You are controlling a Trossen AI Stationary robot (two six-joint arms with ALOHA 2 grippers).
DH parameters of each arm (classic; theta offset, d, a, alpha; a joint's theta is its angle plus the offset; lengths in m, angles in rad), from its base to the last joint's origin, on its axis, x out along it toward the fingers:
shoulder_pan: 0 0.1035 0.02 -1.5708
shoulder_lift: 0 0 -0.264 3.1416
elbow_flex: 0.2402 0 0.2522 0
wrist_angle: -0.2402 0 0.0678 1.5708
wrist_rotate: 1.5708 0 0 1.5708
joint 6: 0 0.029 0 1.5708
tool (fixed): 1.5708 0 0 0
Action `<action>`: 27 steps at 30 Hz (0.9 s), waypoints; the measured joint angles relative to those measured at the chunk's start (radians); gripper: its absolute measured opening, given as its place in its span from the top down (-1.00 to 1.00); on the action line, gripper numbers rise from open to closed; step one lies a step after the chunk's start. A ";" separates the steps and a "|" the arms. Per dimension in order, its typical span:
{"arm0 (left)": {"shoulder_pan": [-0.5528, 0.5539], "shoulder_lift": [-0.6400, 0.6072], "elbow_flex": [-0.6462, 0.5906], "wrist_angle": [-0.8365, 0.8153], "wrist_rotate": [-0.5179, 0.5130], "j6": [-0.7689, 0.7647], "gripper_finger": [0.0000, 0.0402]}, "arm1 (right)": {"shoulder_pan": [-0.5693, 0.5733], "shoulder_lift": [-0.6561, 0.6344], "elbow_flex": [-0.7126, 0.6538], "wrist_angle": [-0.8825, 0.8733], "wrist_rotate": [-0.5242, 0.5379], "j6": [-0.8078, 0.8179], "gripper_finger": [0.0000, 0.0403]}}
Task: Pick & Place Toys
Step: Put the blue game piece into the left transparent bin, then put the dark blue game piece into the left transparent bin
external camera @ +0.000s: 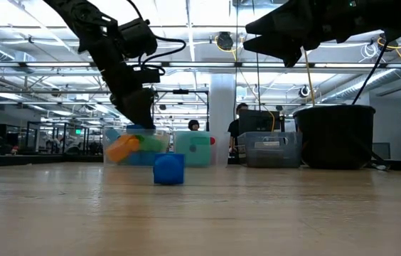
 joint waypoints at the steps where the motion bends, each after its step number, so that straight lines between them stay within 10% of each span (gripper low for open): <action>1: 0.000 0.000 0.000 0.001 -0.003 0.000 -0.94 | 0.000 0.000 0.000 0.000 0.000 0.000 0.04; 16: 0.015 -0.165 -0.002 0.010 0.017 0.011 -0.94 | 0.000 0.000 0.000 0.000 0.000 0.000 0.04; 27: -0.150 -0.250 -0.002 0.020 0.521 -0.063 -0.94 | 0.000 0.000 0.000 0.001 0.000 0.000 0.04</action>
